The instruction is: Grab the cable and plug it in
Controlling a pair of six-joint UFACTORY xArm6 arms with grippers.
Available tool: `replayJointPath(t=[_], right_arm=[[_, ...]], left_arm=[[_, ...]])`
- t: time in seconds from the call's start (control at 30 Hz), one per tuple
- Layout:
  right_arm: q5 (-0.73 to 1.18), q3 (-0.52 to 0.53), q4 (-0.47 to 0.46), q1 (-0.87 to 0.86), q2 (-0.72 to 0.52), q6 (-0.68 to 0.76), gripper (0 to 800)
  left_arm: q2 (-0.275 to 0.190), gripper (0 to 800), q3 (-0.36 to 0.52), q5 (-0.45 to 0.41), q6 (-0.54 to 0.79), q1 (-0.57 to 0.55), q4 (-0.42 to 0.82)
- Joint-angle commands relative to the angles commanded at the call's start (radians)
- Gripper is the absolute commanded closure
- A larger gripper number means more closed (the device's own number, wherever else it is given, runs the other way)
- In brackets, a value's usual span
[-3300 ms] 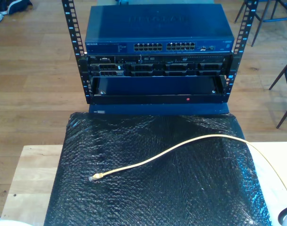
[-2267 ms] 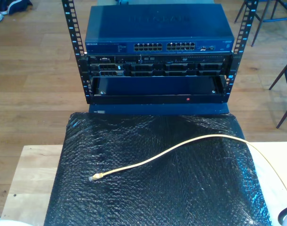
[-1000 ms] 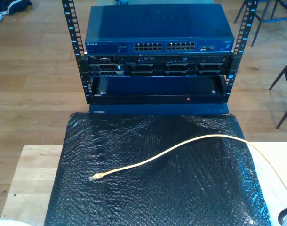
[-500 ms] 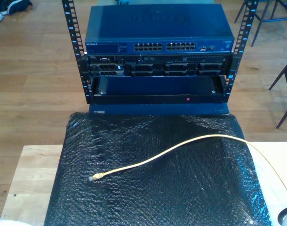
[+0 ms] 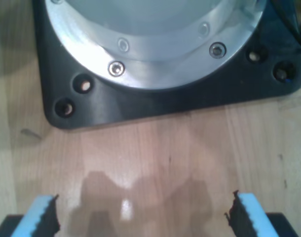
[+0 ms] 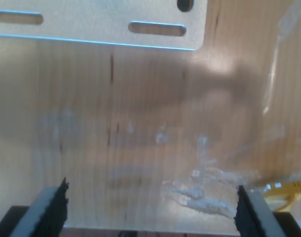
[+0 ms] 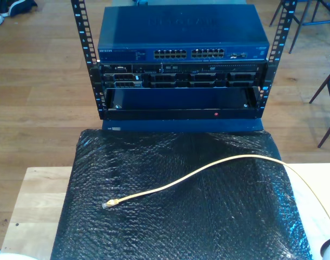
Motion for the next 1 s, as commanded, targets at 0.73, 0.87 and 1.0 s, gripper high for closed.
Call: replayJointPath(t=[0.73, 0.87, 1.0], right_arm=[[0.393, -0.327, 0.009, 0.000, 0.003, 0.117, 0], [0.433, -0.377, 0.011, 0.018, 0.003, 0.178, 0], [0.437, -0.410, 0.011, 0.083, 0.006, 0.264, 0]], left_arm=[[-0.083, 0, -0.138, 0.236, -0.026, -0.002, 0.005], [-0.083, 0, -0.199, 0.325, -0.081, -0.020, 0.005], [-0.084, 0, -0.262, 0.382, -0.132, -0.080, 0.005]])
